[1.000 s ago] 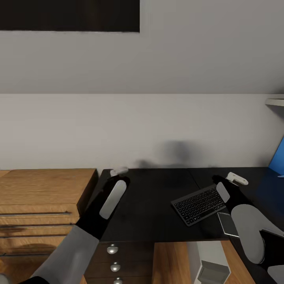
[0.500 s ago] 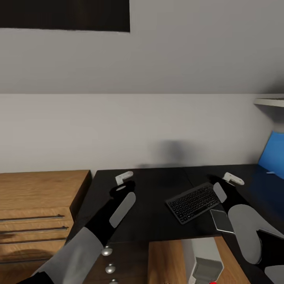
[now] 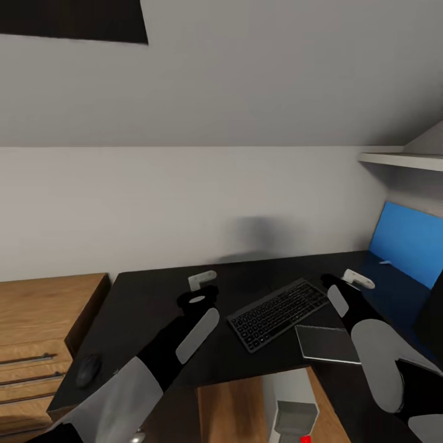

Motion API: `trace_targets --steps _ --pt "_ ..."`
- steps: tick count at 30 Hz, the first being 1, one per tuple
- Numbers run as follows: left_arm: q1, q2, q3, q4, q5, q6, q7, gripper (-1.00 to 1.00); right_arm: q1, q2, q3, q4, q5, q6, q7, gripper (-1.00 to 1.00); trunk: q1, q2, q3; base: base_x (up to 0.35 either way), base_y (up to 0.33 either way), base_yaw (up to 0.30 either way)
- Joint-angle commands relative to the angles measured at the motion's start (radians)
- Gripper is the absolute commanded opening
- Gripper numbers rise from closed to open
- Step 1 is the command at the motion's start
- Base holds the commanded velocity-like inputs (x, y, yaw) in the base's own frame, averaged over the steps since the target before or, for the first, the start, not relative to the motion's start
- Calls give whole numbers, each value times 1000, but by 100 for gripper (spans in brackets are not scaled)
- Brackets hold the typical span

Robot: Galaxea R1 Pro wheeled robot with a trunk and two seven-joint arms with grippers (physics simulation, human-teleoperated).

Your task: In the bedroom, organize the workspace by keeping the computer under the desk, ensuring the monitor is on the desk, placing the keyboard on the desk next to the monitor, placing the mouse on the desk next to the keyboard, moving the folder from the swivel chair onto the desk next to the mouse, stacking the notebook on top of the folder with the pen on top of the notebook, and positioning the swivel chair next to the desk.

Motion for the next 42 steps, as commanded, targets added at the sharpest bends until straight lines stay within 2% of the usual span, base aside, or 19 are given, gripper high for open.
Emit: trace_targets --steps 1,8,22,28,35,42 --pt "-1 1 -4 -1 4 6 6 100 0 4 6 -1 -7 4 -4 100 0 -1 -1 55 -168 -17" --pt "-1 3 -7 0 7 6 6 100 0 14 39 -1 -8 5 2 100 0 -1 -1 53 -47 -5" --pt "-1 13 -6 -2 6 5 8 100 1 17 54 0 -10 6 3 100 0 -1 -1 16 -1 0" --pt "-1 14 -7 -2 7 5 8 100 0 19 54 0 -10 6 3 100 0 -1 -1 234 0 0" --pt "-1 15 -7 -1 7 5 8 100 0 39 53 0 -9 5 1 100 0 -1 -1 311 0 0" --pt "-1 16 -7 -1 8 5 8 100 0 45 53 1 -12 10 0 100 0 -1 -1 193 -7 0"
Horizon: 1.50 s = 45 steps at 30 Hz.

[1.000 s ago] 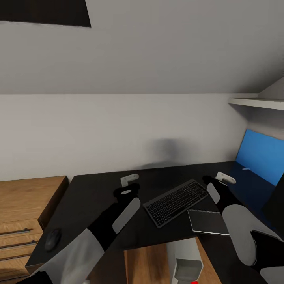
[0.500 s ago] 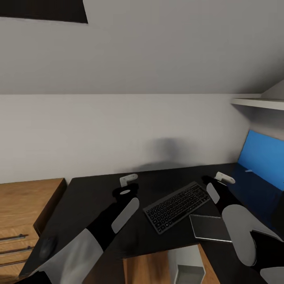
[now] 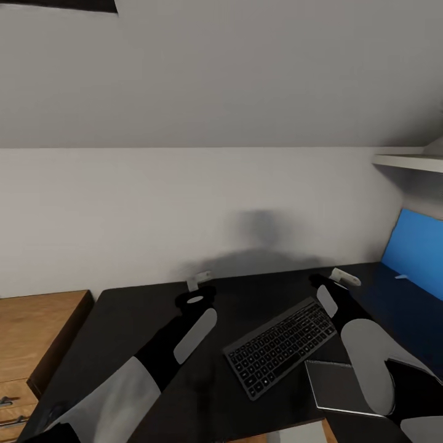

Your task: In the bedroom, organize the workspace by keeping the computer under the desk, ensuring the monitor is on the desk, placing the keyboard on the desk next to the monitor, placing the mouse on the desk next to the keyboard, moving the folder from the swivel chair onto the desk next to the mouse, stacking the notebook on top of the folder with the pen on top of the notebook, and positioning the swivel chair next to the desk.

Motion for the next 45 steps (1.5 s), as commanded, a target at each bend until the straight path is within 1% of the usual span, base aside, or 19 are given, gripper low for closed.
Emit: trace_targets --steps 1,5,11,20,25,33,37,39,42,43,45 --pt "-1 -1 -5 -1 1 6 7 100 0 -2 4 32 -5 10 1 100 0 -1 -1 2 -80 0" --pt "-1 -1 -6 -1 1 6 8 100 0 -2 7 49 -4 12 4 100 0 -1 -1 1 -218 0" --pt "-1 0 -5 -1 1 6 9 100 0 1 7 50 -5 10 4 100 0 -1 -1 0 -245 0" --pt "-1 0 -3 -3 1 6 9 100 0 7 4 47 -7 9 2 100 0 -1 -1 0 -63 16" --pt "-1 1 0 -27 1 6 10 100 0 8 4 48 -7 11 2 100 0 -1 -1 0 -4 211" --pt "-1 2 1 -36 2 6 23 100 0 8 4 48 -9 13 2 100 0 -1 -6 0 -1 231" --pt "-1 2 2 -40 2 6 31 100 0 8 4 48 -9 13 2 100 0 -1 -8 0 0 98" --pt "-1 2 2 -73 3 7 34 100 0 8 4 48 -9 13 2 100 0 -1 -8 0 0 31" --pt "-1 2 2 -108 14 8 37 100 0 7 4 48 -8 13 2 100 0 -1 -9 0 0 14" --pt "-1 2 5 -121 44 9 38 100 0 7 4 48 -8 13 2 100 0 -1 -9 0 0 4" --pt "-1 3 7 -126 59 9 38 100 0 8 4 47 -8 13 2 100 0 -1 -9 0 0 3"
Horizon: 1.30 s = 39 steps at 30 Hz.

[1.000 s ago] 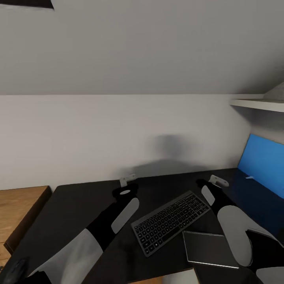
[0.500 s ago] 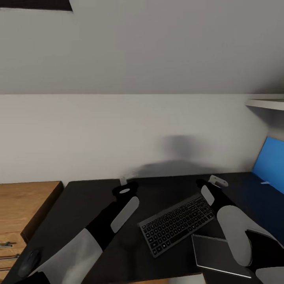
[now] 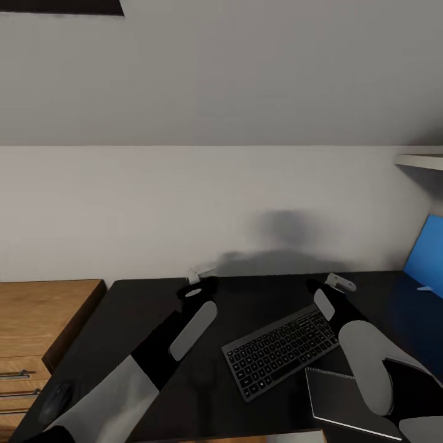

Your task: In the bedroom, organize the workspace by keeping the computer under the desk, ensuring the monitor is on the desk, placing the keyboard on the desk next to the monitor, placing the mouse on the desk next to the keyboard, moving the folder from the swivel chair onto the desk next to the mouse, stacking the notebook on top of the folder with the pen on top of the notebook, and positioning the swivel chair next to the desk.

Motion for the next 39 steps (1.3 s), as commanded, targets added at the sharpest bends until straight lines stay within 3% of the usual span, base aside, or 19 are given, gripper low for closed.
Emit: trace_targets --steps 1,2,7,39 --pt "-1 0 0 -6 11 7 6 100 0 0 1 -3 -8 4 -4 100 0 -1 -1 0 0 2" --pt "-1 36 3 -61 67 8 6 100 0 1 2 -3 -9 5 -4 100 0 -1 -1 0 0 0" --pt "-1 53 3 -84 102 10 8 100 0 1 1 -3 -10 6 -4 100 11 -22 -11 0 0 0" --pt "-1 55 1 -87 106 10 8 100 0 -4 -5 2 -18 35 -4 100 134 -246 -111 0 0 0"
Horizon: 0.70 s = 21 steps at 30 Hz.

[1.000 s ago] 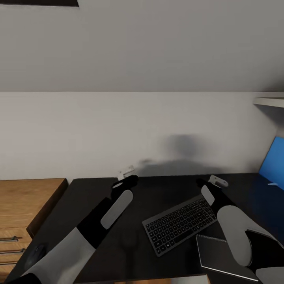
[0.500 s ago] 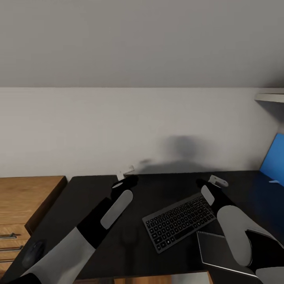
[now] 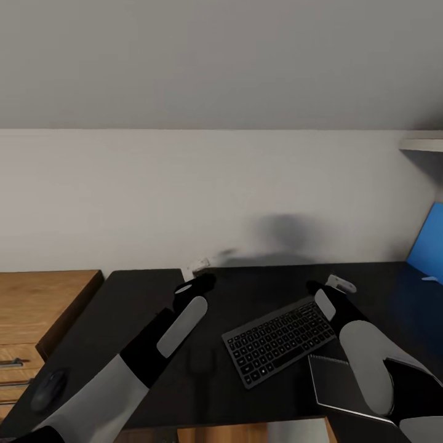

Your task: In the bedroom, organize the workspace by keeping the computer under the desk, ensuring the monitor is on the desk, placing the keyboard on the desk next to the monitor, placing the mouse on the desk next to the keyboard, moving the folder from the swivel chair onto the desk next to the mouse, stacking the notebook on top of the folder with the pen on top of the notebook, and positioning the swivel chair next to the desk.

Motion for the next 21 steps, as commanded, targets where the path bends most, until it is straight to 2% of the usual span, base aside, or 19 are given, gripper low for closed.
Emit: trace_targets --steps 1,5,7,14,21 --pt "-1 0 -1 -1 2 6 6 100 0 -1 -1 -1 -9 6 -4 100 4 -8 -4 0 0 0" --pt "-1 0 -1 -2 2 5 6 100 0 -3 -16 -1 -17 60 -3 100 19 -36 -17 0 0 0" --pt "-1 0 -1 -4 2 5 11 100 0 -5 -34 1 -37 82 -4 100 27 -50 -23 0 0 0" --pt "-1 0 -2 -34 3 4 74 100 0 -14 -45 1 -50 93 -7 100 54 -99 -45 0 0 0" --pt "-1 0 -4 -42 4 4 91 100 0 -15 -46 2 -51 95 -8 100 77 -141 -64 0 0 0"
